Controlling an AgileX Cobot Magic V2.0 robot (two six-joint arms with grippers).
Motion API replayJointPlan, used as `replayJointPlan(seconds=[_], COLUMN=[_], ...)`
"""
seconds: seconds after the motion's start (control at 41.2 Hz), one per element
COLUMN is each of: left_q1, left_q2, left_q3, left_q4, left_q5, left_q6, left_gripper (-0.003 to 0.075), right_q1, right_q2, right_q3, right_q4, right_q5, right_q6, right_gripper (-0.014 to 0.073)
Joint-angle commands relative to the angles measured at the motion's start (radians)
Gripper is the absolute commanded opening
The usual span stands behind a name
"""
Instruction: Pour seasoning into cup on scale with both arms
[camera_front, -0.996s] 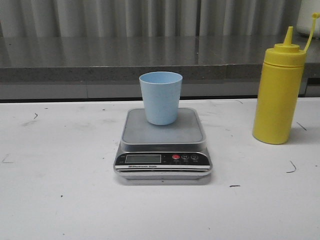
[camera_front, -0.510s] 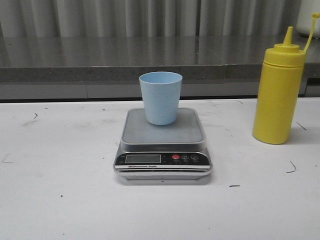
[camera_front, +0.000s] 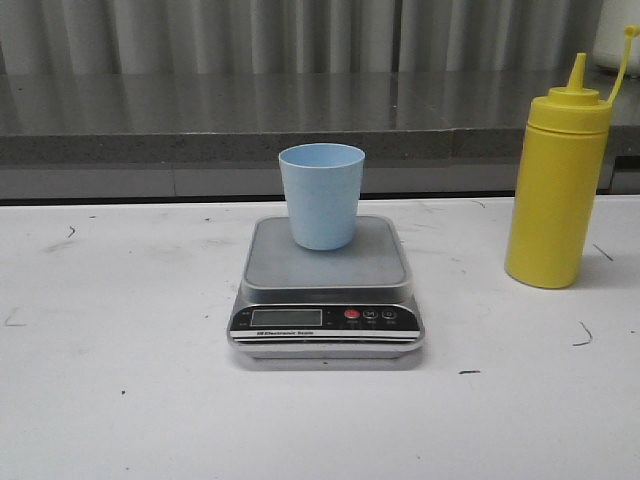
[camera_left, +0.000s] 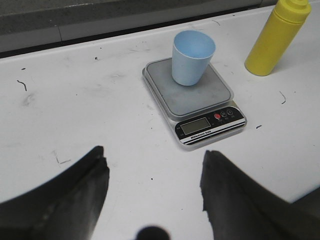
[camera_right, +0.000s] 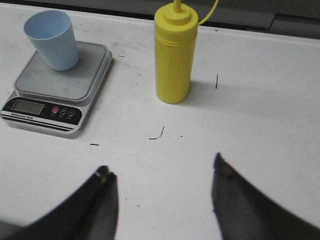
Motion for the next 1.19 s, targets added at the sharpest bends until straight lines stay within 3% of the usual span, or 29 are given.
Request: replayJointPlan(seconds=[0.0,0.073,0.146,0.364,0.826,0.948,1.166], left_q1=[0.002,0.002,0.002,0.002,0.000,0.067,0.259], left_q2=[0.002,0.002,0.002,0.002,-0.007,-0.049,-0.250], left_q3=[-0.028,-0.028,-0.026,-0.026,-0.019,0.024,0.341], left_q4=[-0.008,-0.008,-0.008,0.002,0.002,0.015,0.065], left_q5=[-0.069,-0.069,-0.069,-0.069,-0.069,-0.105,-0.490], left_q6=[-0.005,-0.005,-0.005,-0.005,-0.005,-0.005,-0.005], left_gripper=[0.0407,0.0398,0.0335,-0.0011,-0.0020,-0.0020,-0.0020], right_q1=[0.000,0.000,0.000,0.000,0.000,0.000,0.000], right_q2=[0.006,0.006,0.006,0.006,0.006,0.006,0.006], right_q3=[-0.024,-0.024,-0.024,-0.024,-0.024,-0.024,-0.024], right_q4=[-0.024,-0.024,-0.024,-0.024,-0.024,-0.024,-0.024], right_q5=[-0.061,-0.061,-0.061,-0.058,-0.056,-0.054,-0.053], right_q6=[-0.016,-0.016,-0.016,-0.015,-0.015,-0.015,-0.015], right_gripper=[0.0195,0.0050,-0.0077,-0.0069,-0.0069,-0.0069,-0.0069])
